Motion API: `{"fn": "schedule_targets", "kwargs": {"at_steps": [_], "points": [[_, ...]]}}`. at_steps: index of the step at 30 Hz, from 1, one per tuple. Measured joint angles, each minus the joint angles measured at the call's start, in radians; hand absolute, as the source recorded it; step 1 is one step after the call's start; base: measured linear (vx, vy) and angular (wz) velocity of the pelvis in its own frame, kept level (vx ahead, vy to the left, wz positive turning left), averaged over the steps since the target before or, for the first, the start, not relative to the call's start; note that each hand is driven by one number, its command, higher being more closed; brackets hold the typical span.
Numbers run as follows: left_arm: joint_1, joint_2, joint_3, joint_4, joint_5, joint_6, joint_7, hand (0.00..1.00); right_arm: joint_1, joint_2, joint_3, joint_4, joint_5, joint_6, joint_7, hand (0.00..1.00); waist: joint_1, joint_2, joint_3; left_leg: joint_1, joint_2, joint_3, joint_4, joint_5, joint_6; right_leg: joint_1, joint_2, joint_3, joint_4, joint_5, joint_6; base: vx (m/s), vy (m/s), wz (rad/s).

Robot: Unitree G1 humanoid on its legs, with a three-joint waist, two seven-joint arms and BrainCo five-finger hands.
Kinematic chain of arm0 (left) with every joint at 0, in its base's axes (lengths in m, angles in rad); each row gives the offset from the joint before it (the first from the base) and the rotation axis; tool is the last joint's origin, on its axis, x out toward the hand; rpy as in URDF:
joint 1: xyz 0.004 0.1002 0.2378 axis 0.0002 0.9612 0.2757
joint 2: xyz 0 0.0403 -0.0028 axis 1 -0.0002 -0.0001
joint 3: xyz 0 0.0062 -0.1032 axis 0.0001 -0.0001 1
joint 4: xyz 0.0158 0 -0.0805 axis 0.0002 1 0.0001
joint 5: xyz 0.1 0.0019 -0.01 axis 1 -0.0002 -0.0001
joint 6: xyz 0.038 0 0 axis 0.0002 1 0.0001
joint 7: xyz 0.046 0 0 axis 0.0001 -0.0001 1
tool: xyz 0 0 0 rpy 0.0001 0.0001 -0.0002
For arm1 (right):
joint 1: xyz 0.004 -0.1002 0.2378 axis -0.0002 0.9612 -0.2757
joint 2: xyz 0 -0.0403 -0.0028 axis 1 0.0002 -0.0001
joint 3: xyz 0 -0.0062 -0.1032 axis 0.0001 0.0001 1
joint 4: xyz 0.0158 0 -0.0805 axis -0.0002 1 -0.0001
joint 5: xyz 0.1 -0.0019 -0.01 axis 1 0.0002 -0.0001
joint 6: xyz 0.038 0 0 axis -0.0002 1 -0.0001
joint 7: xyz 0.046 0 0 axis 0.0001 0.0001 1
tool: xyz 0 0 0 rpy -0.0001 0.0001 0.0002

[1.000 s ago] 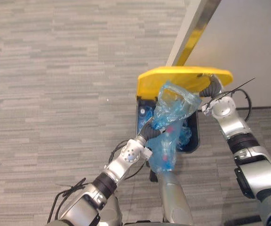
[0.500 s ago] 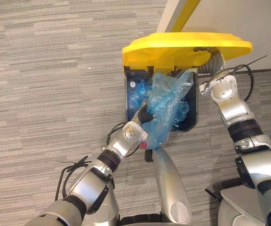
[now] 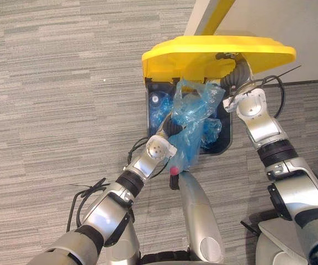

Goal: Gather rubbish on tea table into small bin, then transfer packed bag to large trash can.

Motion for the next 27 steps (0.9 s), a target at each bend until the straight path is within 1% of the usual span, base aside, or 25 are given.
{"fn": "schedule_targets", "kwargs": {"at_steps": [4, 7, 9, 11, 13, 14, 18, 20, 25, 27], "points": [[0.007, 0.000, -0.005, -0.070, -0.029, 0.000, -0.001, 1.00, 0.005, 0.000, -0.003, 0.000, 0.000, -0.002, 0.000, 0.00, -0.005, -0.003, -0.003, 0.032, -0.013, -0.003, -0.018, 0.001, 0.013, 0.029, -0.012, 0.000, -0.002, -0.003, 0.005, -0.01, -0.013, 0.08], [0.010, 0.002, -0.013, -0.178, -0.059, -0.004, -0.001, 1.00, 0.034, -0.001, -0.023, -0.005, -0.001, -0.010, 0.000, 0.00, -0.004, -0.005, -0.004, 0.053, -0.019, -0.010, -0.037, 0.008, 0.018, 0.051, -0.018, -0.005, -0.007, -0.015, 0.020, -0.01, -0.021, 0.09], [0.009, 0.001, -0.016, -0.245, -0.076, -0.022, -0.002, 1.00, 0.058, -0.001, -0.037, -0.005, -0.002, -0.014, 0.003, 0.00, -0.005, -0.005, -0.004, 0.070, -0.020, -0.011, -0.055, 0.016, 0.019, 0.062, -0.020, -0.008, -0.007, -0.019, 0.011, 0.02, -0.019, 0.06], [0.001, 0.000, -0.021, -0.327, -0.097, -0.060, -0.001, 1.00, 0.082, -0.004, -0.043, -0.005, -0.003, -0.015, 0.008, 0.00, -0.008, -0.005, -0.005, 0.095, -0.028, -0.008, -0.079, 0.032, 0.011, 0.075, -0.023, -0.008, -0.001, -0.019, 0.009, 0.05, 0.010, 0.02], [-0.019, -0.002, -0.030, -0.353, -0.110, -0.075, -0.002, 1.00, 0.087, -0.010, -0.044, -0.005, -0.003, -0.015, 0.014, 0.00, -0.011, -0.005, -0.005, 0.106, -0.033, -0.005, -0.092, 0.038, 0.013, 0.076, -0.032, -0.005, 0.007, -0.022, 0.005, 0.05, 0.013, 0.01], [-0.028, -0.003, -0.034, -0.367, -0.115, -0.075, -0.003, 1.00, 0.087, -0.010, -0.044, -0.005, -0.003, -0.015, 0.017, 0.00, -0.011, -0.005, -0.006, 0.111, -0.036, 0.000, -0.094, 0.039, 0.014, 0.078, -0.034, -0.001, 0.007, -0.022, 0.005, 0.04, 0.017, -0.02], [-0.032, -0.010, -0.043, -0.372, -0.128, -0.074, -0.003, 1.00, 0.103, -0.011, -0.046, -0.005, -0.004, -0.015, 0.020, 0.00, -0.016, -0.004, -0.010, 0.130, -0.047, 0.000, -0.101, 0.041, 0.020, 0.093, -0.042, 0.003, 0.007, -0.022, 0.005, 0.01, 0.006, 0.00], [-0.032, -0.019, -0.043, -0.388, -0.133, -0.076, -0.003, 1.00, 0.108, -0.011, -0.048, -0.004, -0.004, -0.015, 0.021, 0.00, -0.017, -0.004, -0.011, 0.130, -0.060, 0.000, -0.101, 0.040, 0.028, 0.094, -0.052, 0.008, 0.007, -0.022, 0.005, 0.00, 0.023, 0.04], [-0.044, -0.025, -0.056, -0.397, -0.132, -0.077, -0.003, 1.00, 0.109, -0.012, -0.048, 0.001, -0.004, -0.015, 0.024, 0.00, -0.019, -0.004, -0.014, 0.145, -0.063, -0.001, -0.104, 0.040, 0.030, 0.109, -0.056, 0.009, 0.006, -0.022, 0.005, 0.00, 0.003, 0.01], [-0.065, -0.024, -0.067, -0.344, -0.128, -0.079, -0.006, 1.00, 0.109, -0.012, -0.048, 0.011, -0.004, -0.015, 0.024, 0.00, -0.017, -0.003, -0.015, 0.145, -0.065, -0.001, -0.106, 0.040, 0.030, 0.109, -0.058, 0.009, 0.005, -0.022, 0.005, 0.00, 0.000, 0.00]]}}
